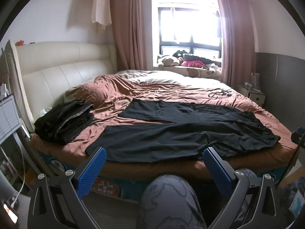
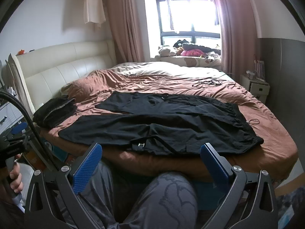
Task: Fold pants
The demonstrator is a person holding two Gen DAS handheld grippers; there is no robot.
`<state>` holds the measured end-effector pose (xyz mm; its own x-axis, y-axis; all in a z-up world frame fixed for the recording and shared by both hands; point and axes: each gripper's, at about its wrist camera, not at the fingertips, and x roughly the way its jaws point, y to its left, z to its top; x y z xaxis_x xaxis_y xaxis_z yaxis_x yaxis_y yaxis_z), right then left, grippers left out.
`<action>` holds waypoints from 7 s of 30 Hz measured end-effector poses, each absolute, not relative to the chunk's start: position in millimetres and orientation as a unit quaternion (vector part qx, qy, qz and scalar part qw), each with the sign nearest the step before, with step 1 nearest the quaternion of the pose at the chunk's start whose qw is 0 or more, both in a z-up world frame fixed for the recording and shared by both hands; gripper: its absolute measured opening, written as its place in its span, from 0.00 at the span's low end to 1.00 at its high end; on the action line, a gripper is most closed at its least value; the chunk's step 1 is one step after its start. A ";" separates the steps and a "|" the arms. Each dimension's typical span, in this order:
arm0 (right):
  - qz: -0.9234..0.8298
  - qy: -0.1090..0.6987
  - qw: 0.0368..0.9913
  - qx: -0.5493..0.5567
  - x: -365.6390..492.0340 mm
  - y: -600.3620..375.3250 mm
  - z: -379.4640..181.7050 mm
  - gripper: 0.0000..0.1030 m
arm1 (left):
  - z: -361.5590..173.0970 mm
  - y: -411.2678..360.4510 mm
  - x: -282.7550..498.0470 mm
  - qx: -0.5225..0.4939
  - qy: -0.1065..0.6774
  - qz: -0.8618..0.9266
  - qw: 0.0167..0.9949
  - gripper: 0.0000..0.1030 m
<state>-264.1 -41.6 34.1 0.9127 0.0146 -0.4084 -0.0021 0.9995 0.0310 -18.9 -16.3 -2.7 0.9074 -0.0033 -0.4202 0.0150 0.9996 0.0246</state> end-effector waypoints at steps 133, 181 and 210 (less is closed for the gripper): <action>-0.167 0.339 0.902 0.209 -98.2 -204.7 -49.7 1.00 | -183.0 206.8 199.4 -0.267 0.389 0.042 0.881 0.67; -0.142 0.271 0.891 0.335 -82.9 -334.9 -32.0 0.00 | -93.3 231.0 268.3 -0.246 0.349 0.081 0.901 0.09; -0.140 0.224 0.912 0.314 -13.5 -345.9 38.6 0.00 | -17.8 205.3 406.8 -0.201 0.339 0.058 0.917 0.08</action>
<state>-13.5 -345.9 38.6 0.8600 -0.1151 -0.4972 0.3972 0.7628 0.5103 406.8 205.3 -17.8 0.7633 -0.0300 -0.6454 -0.2422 0.9128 -0.3288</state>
